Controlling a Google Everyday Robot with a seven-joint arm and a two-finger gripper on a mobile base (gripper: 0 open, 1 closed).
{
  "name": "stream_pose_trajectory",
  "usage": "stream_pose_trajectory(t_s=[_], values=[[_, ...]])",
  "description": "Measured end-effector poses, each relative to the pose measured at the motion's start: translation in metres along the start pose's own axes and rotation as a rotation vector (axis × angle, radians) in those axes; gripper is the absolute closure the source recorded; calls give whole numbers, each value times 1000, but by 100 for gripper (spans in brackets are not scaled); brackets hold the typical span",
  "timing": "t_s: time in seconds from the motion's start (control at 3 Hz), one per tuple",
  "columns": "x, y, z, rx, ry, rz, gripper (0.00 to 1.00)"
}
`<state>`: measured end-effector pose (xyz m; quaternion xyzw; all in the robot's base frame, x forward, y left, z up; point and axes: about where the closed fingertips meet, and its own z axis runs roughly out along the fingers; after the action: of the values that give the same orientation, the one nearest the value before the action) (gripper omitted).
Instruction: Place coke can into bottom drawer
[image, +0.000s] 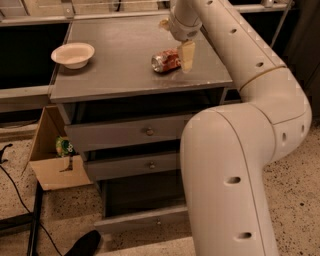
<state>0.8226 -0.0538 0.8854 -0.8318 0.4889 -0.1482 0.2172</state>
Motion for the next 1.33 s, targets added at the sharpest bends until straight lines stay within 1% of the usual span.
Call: stream_pose_trajectory(t_s=[0.67,1.0,1.33], values=[[1,1,15,-31,1,-25,0],[0,-1,41,-65,-1,-56,8],[0,0,45,-70,-3,-55,9]])
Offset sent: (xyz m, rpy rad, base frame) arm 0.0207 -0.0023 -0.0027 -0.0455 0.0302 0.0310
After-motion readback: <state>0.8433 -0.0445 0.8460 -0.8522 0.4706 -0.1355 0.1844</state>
